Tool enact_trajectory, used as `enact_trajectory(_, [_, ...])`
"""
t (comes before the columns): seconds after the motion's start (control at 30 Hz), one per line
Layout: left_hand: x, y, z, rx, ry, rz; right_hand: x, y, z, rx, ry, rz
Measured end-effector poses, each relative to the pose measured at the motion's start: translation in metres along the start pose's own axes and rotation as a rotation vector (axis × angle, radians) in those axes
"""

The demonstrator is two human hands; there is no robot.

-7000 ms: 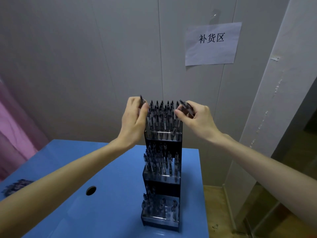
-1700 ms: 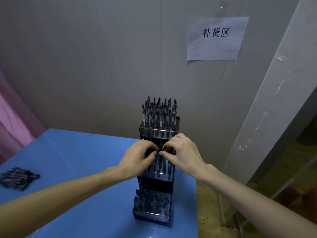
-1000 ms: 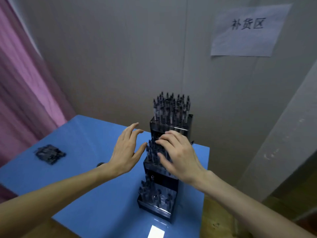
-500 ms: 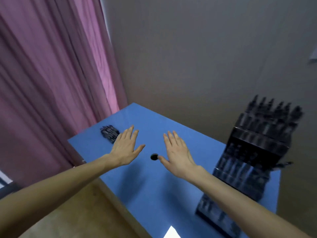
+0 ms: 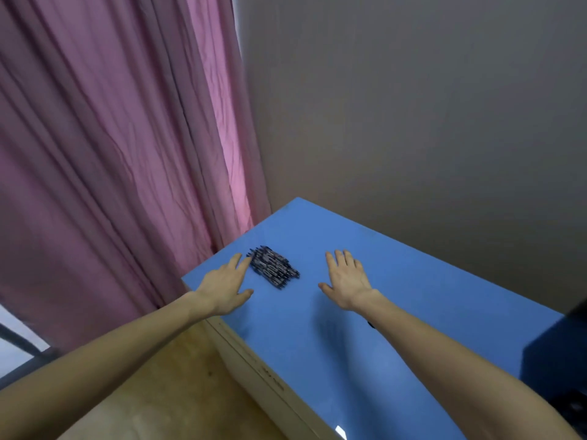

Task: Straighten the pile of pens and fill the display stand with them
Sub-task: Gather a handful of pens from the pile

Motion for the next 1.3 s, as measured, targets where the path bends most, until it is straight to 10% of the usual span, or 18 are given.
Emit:
enact_trajectory(0.63, [-0.18,0.061,-0.091,0.012,0.026,-0.477,-0.242,0.065,-0.067,-0.436,-0.002,-0.309])
enact_trajectory(1.3, [-0.329,0.069,-0.109,0.249,0.288,-0.4,-0.265,0.093,-0.048,-0.616,0.288,-0.51])
Point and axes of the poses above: each hand's wrist, its own x-axis away from the middle knuckle, its own y-axis out of the palm, z = x × y, the point moved 3 cm from there along -x, towards the middle knuckle, and after that the axes turned 2 degrees about x, right-handed, at the moved point
